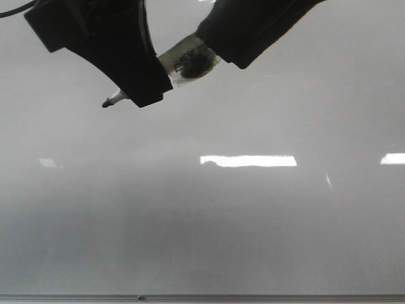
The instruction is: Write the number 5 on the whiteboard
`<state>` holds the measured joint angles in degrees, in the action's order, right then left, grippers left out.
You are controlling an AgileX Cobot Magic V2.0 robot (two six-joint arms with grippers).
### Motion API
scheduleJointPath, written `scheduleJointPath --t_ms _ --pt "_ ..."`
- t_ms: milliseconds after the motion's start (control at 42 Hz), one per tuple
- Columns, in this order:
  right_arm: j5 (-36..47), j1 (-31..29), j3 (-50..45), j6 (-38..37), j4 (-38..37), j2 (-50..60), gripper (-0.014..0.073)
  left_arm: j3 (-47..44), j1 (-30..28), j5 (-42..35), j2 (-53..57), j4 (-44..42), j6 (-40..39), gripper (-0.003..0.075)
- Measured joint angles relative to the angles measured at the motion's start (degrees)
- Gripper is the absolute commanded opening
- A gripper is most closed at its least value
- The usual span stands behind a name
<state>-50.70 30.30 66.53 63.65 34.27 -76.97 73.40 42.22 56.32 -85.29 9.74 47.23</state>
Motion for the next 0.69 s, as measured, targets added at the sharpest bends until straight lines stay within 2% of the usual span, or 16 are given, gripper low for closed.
scheduleJointPath --t_ms 95,310,453,572,691 --pt "0.2 0.0 0.0 0.0 0.1 -0.1 0.0342 0.0 0.0 -0.1 0.0 0.0 0.0 -0.002" --pt "1.1 0.0 0.0 0.0 0.6 -0.1 0.0241 0.0 0.0 -0.1 0.0 0.0 0.0 -0.002" --pt "1.6 0.0 0.0 0.0 0.7 -0.1 0.0042 0.0 0.0 -0.1 0.0 -0.1 0.4 -0.001" --pt "1.6 0.0 0.0 0.0 1.0 -0.5 -0.0047 0.0 0.0 0.0 0.0 -0.3 0.5 0.0097" --pt "1.5 0.0 0.1 0.0 1.3 -1.1 -0.007 0.0 0.0 0.2 -0.1 -0.4 0.4 0.0291"
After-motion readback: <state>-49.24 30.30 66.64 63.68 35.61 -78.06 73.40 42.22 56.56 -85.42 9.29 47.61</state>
